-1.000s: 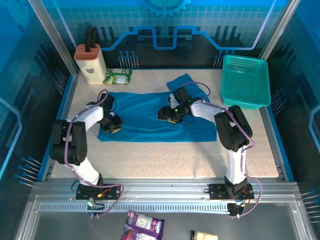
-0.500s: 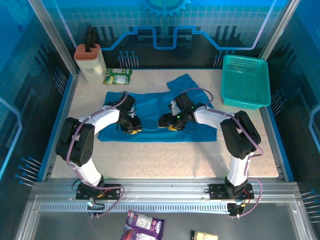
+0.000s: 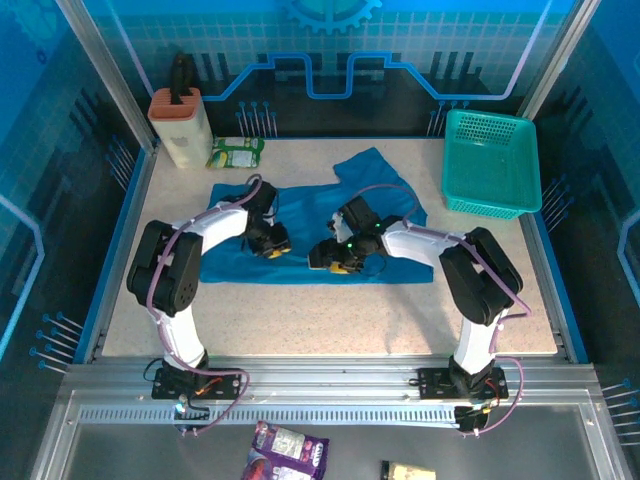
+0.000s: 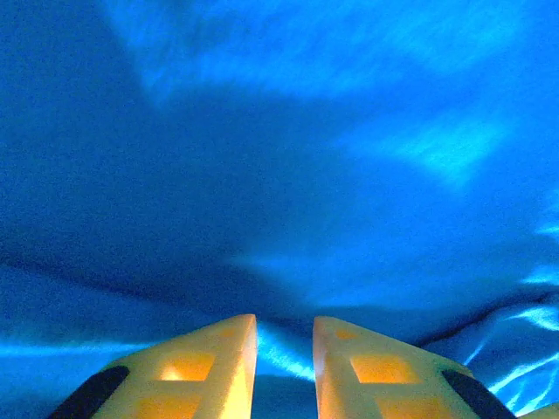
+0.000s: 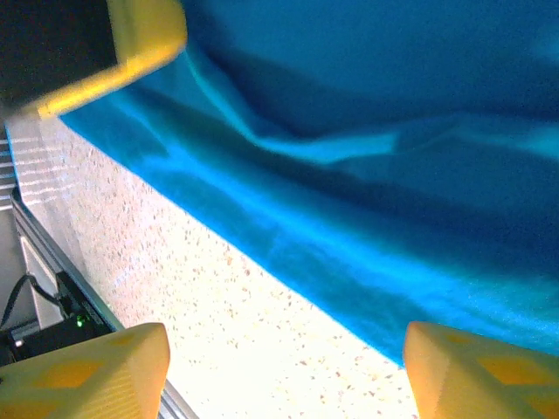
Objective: Fold the inside-out t-shirt
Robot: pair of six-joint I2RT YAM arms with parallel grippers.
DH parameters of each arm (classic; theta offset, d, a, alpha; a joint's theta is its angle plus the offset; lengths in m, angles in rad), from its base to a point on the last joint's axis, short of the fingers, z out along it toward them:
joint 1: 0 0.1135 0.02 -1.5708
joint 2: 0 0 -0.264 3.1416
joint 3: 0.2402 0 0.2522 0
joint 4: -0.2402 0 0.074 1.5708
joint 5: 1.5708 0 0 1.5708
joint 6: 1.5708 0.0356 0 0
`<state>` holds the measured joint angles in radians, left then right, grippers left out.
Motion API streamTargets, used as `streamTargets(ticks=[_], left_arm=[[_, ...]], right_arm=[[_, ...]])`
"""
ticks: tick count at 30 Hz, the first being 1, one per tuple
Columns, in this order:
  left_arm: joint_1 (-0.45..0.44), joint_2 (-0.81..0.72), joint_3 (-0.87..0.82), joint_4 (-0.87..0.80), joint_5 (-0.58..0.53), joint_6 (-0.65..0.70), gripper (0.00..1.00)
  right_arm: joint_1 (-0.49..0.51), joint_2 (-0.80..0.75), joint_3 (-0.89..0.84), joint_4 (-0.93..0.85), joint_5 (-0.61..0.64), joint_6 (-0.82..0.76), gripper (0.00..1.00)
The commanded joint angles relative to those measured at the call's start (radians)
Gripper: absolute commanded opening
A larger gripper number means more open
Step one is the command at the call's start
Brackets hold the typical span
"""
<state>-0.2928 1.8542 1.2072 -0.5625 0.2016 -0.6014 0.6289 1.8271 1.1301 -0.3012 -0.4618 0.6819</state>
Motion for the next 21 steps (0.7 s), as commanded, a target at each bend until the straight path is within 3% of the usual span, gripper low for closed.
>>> streamTargets(ticks=[1, 8, 16, 21], left_arm=[[-0.005, 0.041, 0.047, -0.021, -0.033, 0.014, 0.24], [0.003, 0.109, 0.078, -0.038, -0.044, 0.034, 0.25], [0.000, 0.035, 0.115, -0.143, -0.159, 0.037, 0.29], [-0.025, 0.022, 0.119, -0.186, -0.175, 0.043, 0.31]], right_arm=[[0.029, -0.006, -0.009, 0.022, -0.029, 0.022, 0.72], [0.037, 0.017, 0.048, 0.013, -0.020, 0.026, 0.72], [0.036, 0.040, 0.071, 0.000, -0.014, 0.022, 0.72], [0.037, 0.049, 0.076, 0.002, -0.014, 0.027, 0.71]])
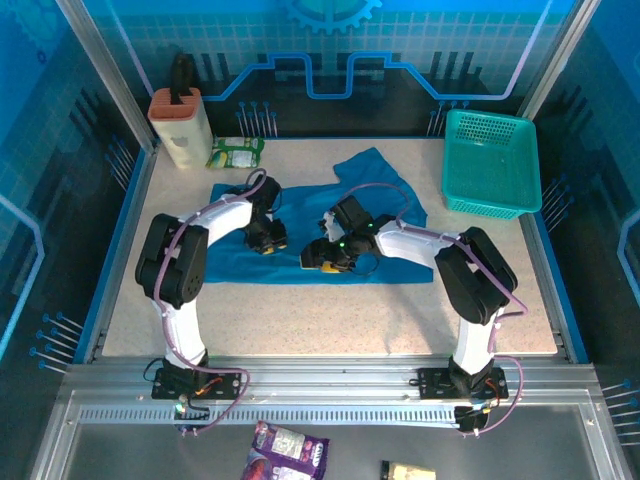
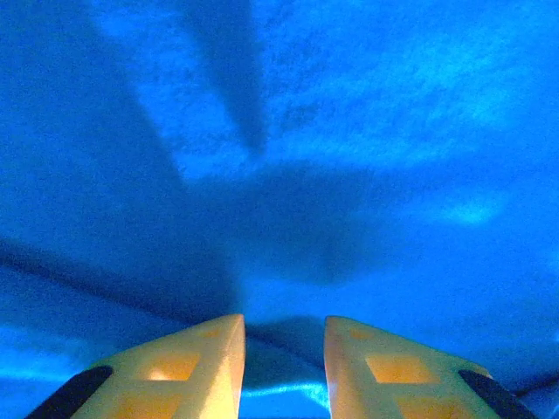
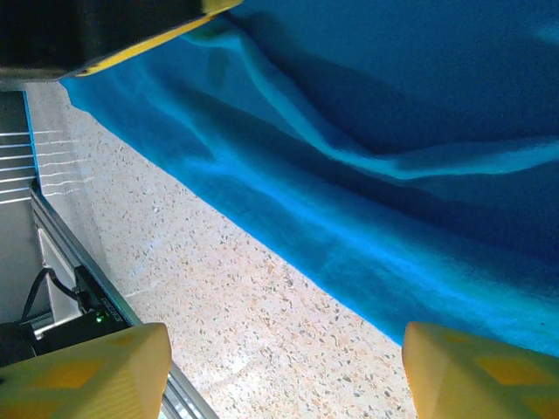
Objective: Fold the inside-out t-shirt
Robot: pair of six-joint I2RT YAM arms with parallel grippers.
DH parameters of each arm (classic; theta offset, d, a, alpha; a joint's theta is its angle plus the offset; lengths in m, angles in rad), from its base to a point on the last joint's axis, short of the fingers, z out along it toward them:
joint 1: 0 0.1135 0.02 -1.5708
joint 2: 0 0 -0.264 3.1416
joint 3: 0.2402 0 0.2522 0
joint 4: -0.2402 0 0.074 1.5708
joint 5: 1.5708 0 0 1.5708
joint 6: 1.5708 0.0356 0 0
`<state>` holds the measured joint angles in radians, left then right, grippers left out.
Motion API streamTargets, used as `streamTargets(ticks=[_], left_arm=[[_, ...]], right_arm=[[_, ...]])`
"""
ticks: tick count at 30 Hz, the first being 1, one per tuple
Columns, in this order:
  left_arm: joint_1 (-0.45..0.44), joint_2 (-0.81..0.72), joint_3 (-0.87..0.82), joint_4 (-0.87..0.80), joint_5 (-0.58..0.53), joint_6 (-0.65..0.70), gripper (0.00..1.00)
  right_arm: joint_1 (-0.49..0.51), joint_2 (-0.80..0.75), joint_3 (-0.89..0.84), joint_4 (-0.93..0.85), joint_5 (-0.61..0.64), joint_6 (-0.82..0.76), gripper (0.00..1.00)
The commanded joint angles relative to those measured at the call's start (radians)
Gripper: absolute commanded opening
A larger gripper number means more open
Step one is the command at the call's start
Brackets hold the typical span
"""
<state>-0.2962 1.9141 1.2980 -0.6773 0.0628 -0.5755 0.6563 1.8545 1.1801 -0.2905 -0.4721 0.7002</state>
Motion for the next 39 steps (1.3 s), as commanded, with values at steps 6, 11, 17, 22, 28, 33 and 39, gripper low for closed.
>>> streamTargets(ticks=[6, 11, 17, 22, 28, 33, 39], left_arm=[[-0.066, -0.047, 0.002, -0.064, 0.002, -0.008, 0.31], [-0.073, -0.104, -0.046, -0.038, -0.021, -0.033, 0.31], [-0.072, -0.159, -0.100, -0.037, -0.026, -0.045, 0.21], [-0.071, -0.194, -0.181, -0.011, -0.012, -0.068, 0.19], [-0.072, -0.205, -0.265, 0.015, -0.009, -0.081, 0.17], [-0.064, -0.178, -0.338, 0.029, -0.026, -0.080, 0.16], [-0.057, -0.207, -0.414, 0.042, -0.028, -0.086, 0.15]], right_arm=[[0.011, 0.040, 0.046, 0.016, -0.023, 0.011, 0.71], [0.014, 0.106, 0.113, 0.069, -0.061, 0.032, 0.71], [0.015, 0.214, 0.224, 0.072, -0.077, 0.042, 0.71], [0.003, 0.293, 0.295, 0.046, -0.056, 0.035, 0.70], [-0.028, 0.355, 0.317, 0.054, -0.028, 0.033, 0.70], [-0.043, 0.348, 0.318, 0.085, -0.059, 0.047, 0.70], [-0.053, 0.331, 0.324, 0.017, -0.030, 0.028, 0.70]])
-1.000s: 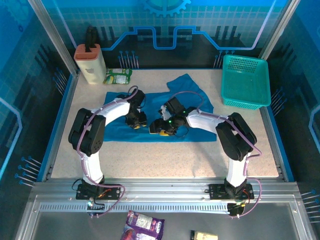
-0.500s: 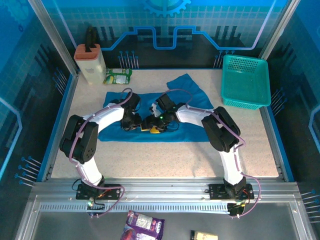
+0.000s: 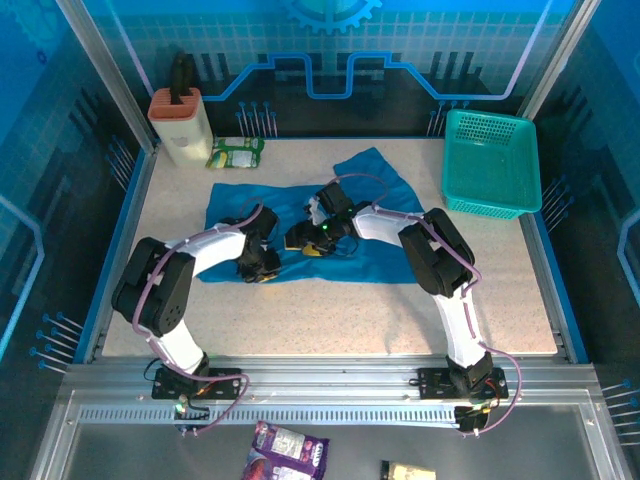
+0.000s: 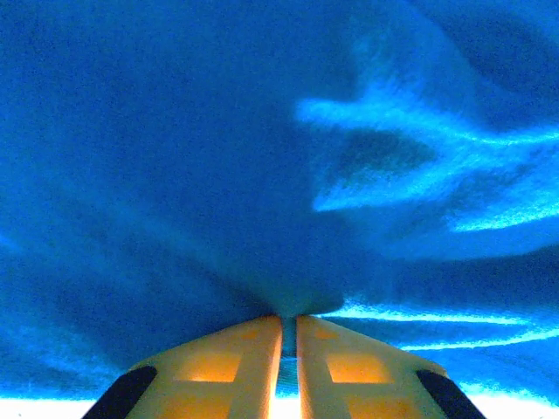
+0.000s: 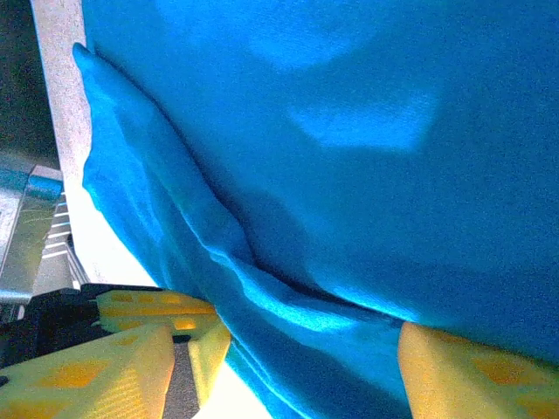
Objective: Fold the inside-out t-shirt
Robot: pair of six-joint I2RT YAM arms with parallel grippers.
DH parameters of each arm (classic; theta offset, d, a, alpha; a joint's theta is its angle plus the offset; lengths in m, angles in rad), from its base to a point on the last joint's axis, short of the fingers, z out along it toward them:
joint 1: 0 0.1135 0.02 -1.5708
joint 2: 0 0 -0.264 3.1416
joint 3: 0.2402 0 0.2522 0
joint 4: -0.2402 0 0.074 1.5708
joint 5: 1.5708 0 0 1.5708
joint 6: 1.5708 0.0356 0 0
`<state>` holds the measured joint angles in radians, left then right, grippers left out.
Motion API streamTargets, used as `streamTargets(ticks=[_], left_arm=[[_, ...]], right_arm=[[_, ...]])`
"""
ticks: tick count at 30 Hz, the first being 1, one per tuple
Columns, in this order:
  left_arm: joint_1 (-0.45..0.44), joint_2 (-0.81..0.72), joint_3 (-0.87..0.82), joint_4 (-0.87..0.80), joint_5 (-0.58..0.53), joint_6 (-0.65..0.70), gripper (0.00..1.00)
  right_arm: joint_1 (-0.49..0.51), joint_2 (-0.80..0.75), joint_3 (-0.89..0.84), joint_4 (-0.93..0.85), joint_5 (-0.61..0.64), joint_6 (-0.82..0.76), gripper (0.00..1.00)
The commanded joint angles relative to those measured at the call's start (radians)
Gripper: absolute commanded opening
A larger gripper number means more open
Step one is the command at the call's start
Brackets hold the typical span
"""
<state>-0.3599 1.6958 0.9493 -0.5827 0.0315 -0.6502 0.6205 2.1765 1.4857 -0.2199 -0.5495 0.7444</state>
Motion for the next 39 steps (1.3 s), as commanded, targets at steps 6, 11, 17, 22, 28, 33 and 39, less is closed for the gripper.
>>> streamTargets(ticks=[6, 11, 17, 22, 28, 33, 39], left_arm=[[0.012, -0.030, -0.089, -0.067, 0.006, -0.008, 0.15], [0.012, -0.068, -0.097, -0.077, 0.017, -0.009, 0.15], [0.020, -0.148, -0.022, -0.100, 0.013, 0.008, 0.18], [0.128, -0.181, 0.001, -0.096, 0.028, 0.050, 0.18], [0.335, -0.140, -0.062, -0.006, 0.119, 0.105, 0.18], [0.425, -0.068, -0.069, 0.042, 0.140, 0.115, 0.18], [0.568, -0.064, -0.186, 0.133, 0.222, 0.083, 0.18]], right_arm=[[-0.040, 0.032, 0.015, -0.119, 0.112, -0.035, 0.70], [-0.046, 0.013, 0.026, -0.172, 0.146, -0.064, 0.70], [-0.064, -0.143, -0.035, -0.150, 0.099, -0.087, 0.70], [-0.151, -0.315, -0.201, -0.161, 0.091, -0.097, 0.70], [-0.328, -0.430, -0.405, -0.178, 0.091, -0.149, 0.70], [-0.462, -0.450, -0.514, -0.154, 0.071, -0.181, 0.70], [-0.564, -0.473, -0.644, -0.129, 0.072, -0.140, 0.71]])
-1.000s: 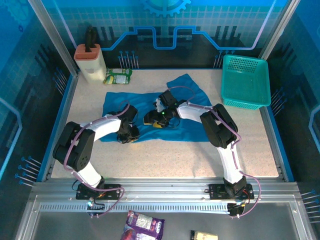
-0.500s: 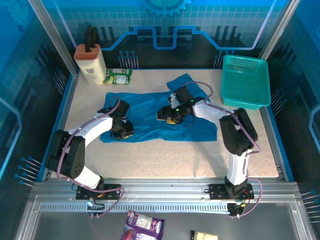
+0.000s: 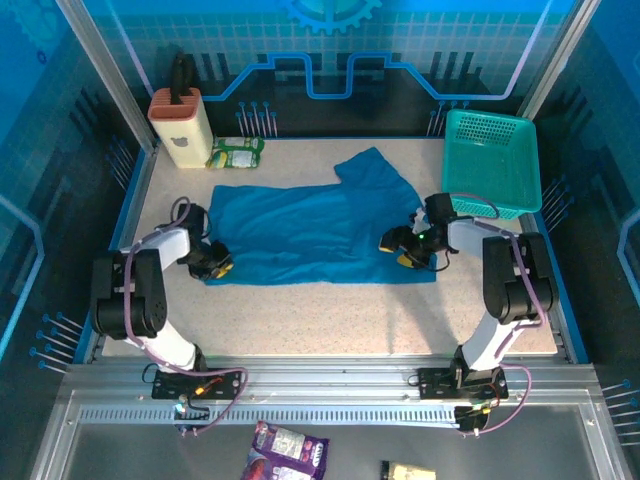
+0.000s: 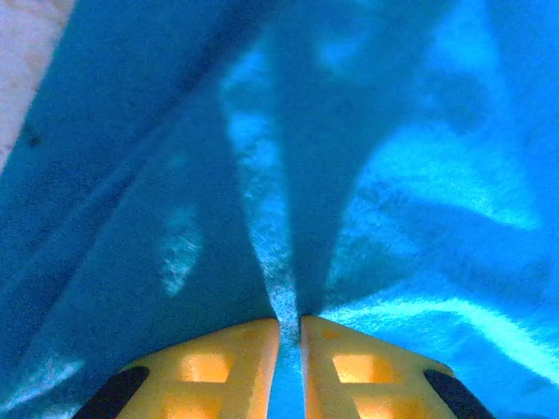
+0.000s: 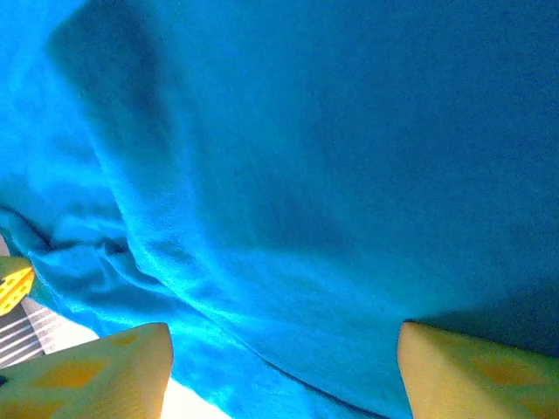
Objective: Fold the inside-out t-shirt
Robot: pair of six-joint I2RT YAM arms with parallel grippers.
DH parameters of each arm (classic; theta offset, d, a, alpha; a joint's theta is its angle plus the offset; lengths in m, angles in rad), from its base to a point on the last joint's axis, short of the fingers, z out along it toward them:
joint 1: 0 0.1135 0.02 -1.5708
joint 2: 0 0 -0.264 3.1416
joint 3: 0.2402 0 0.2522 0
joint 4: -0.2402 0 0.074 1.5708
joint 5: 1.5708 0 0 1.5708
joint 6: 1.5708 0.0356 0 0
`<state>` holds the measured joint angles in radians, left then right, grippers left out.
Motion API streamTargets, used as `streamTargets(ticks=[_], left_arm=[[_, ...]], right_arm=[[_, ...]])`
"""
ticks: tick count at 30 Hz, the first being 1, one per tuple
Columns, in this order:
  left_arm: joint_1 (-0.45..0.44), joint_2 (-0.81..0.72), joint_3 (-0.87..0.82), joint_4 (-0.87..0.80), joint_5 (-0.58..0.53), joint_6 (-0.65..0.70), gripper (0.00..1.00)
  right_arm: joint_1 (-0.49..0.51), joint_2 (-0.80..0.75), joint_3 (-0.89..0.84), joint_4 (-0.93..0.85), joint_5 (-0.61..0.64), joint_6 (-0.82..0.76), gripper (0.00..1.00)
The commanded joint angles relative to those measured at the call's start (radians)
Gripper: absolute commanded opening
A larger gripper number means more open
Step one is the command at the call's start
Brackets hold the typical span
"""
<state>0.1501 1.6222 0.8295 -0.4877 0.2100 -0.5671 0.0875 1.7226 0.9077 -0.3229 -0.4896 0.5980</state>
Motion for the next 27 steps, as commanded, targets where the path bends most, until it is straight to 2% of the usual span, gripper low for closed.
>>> streamTargets(ticks=[1, 7, 15, 22, 27], left_arm=[[0.085, 0.003, -0.101, 0.061, 0.069, -0.010, 0.18], [0.211, -0.050, -0.261, 0.166, 0.177, -0.090, 0.19], [0.246, -0.236, -0.431, 0.212, 0.181, -0.218, 0.22], [0.247, -0.500, -0.520, 0.116, 0.114, -0.286, 0.27], [0.247, -0.614, -0.441, 0.011, 0.093, -0.245, 0.27]], right_arm=[[-0.040, -0.040, -0.091, -0.021, 0.015, 0.022, 0.72], [-0.051, -0.146, -0.174, -0.104, 0.096, 0.063, 0.74], [-0.050, -0.221, -0.240, -0.160, 0.100, 0.070, 0.75], [-0.016, -0.227, -0.261, -0.173, 0.021, 0.024, 0.74], [0.017, -0.287, -0.257, -0.212, 0.018, 0.017, 0.74]])
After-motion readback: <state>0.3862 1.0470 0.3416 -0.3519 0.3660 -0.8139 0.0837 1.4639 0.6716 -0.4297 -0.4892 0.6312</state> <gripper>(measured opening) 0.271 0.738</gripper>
